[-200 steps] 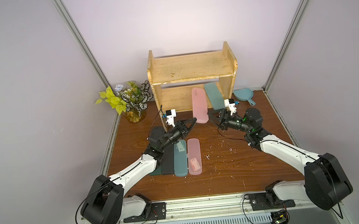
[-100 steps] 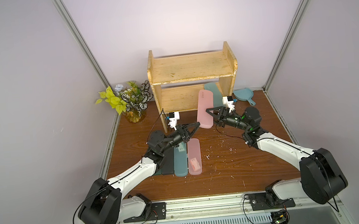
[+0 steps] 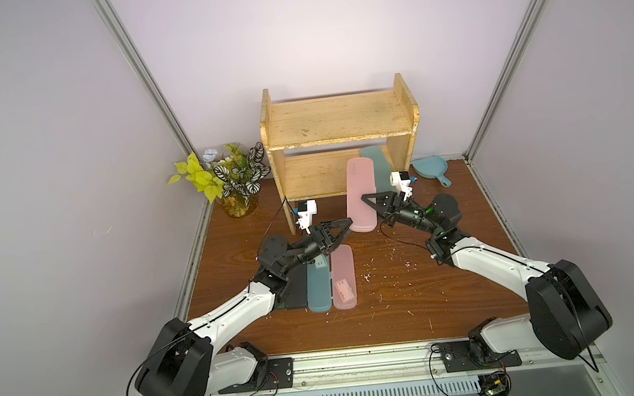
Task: Remove the pencil cases from the shelf
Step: Pick up the pencil case from the shelf, then place the pencil case at the center of the board.
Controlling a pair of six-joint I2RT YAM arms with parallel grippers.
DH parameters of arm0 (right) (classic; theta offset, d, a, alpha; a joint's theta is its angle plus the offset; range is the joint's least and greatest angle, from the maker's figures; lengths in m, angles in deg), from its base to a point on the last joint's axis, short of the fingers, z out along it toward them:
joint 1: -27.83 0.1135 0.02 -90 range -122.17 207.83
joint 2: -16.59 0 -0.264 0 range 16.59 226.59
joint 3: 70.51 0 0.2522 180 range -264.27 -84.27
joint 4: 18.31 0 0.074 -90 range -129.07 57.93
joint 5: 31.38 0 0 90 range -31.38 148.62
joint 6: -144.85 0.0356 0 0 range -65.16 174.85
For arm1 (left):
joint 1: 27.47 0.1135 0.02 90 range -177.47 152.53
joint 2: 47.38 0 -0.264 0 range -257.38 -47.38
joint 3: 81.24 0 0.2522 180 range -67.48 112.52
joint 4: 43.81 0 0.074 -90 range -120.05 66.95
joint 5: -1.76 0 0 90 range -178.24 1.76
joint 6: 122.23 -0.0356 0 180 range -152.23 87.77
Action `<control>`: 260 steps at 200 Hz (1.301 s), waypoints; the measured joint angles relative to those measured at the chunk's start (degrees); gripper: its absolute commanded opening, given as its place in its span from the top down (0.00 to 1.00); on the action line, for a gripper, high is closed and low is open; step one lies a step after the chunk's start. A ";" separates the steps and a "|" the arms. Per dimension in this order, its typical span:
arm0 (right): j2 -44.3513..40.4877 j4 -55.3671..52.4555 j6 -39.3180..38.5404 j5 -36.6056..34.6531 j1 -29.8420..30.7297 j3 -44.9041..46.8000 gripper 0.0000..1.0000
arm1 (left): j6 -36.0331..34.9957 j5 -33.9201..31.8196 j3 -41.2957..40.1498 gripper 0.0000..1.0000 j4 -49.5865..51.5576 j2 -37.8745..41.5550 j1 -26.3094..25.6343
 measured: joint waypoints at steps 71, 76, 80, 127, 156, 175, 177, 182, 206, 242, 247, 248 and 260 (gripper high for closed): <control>-12.02 -15.80 -11.19 -0.52 0.42 7.96 0.84 | -4.46 -6.54 -1.97 0.06 13.75 8.26 0.00; -13.29 -17.40 -12.44 -0.96 0.57 8.68 0.84 | -5.27 -7.26 -1.77 0.06 16.11 9.42 0.02; -14.32 -18.58 -13.42 -1.20 0.72 9.33 0.84 | -5.51 -7.76 -1.64 0.06 17.35 10.03 0.02; -24.94 -29.57 -21.05 -4.37 2.36 19.52 0.84 | -8.57 -15.50 -1.64 0.04 31.74 19.15 0.63; -28.81 -33.66 -23.71 -6.32 3.78 24.96 0.84 | -9.81 -20.83 -1.64 0.01 40.54 24.22 0.68; -30.25 -34.25 -24.52 -7.67 4.79 28.06 0.84 | -10.19 -23.85 -1.64 0.00 45.18 26.84 0.68; -30.38 -34.23 -24.52 -7.80 4.94 28.41 0.84 | -10.25 -24.17 -1.64 0.00 45.59 27.10 0.68; -30.49 -34.21 -24.65 -8.26 5.22 29.16 0.84 | -10.32 -24.85 -1.64 0.00 46.71 27.67 0.68; -30.49 -33.77 -25.11 -10.10 6.56 32.00 0.84 | -10.47 -26.88 -1.64 0.00 50.07 29.07 0.68; -27.63 -30.84 -25.35 -12.33 7.96 33.79 0.84 | -10.45 -28.28 -1.64 0.00 53.07 29.35 0.68; -27.17 -30.21 -25.42 -12.76 8.11 33.86 0.84 | -10.45 -28.35 -1.64 0.00 53.27 29.35 0.68; -27.04 -30.03 -25.42 -12.83 8.15 33.86 0.84 | -10.45 -28.37 -1.64 0.00 53.31 29.35 0.68; -25.88 -28.83 -25.55 -13.46 8.37 33.86 0.84 | -10.45 -28.57 -1.64 0.00 53.81 29.33 0.68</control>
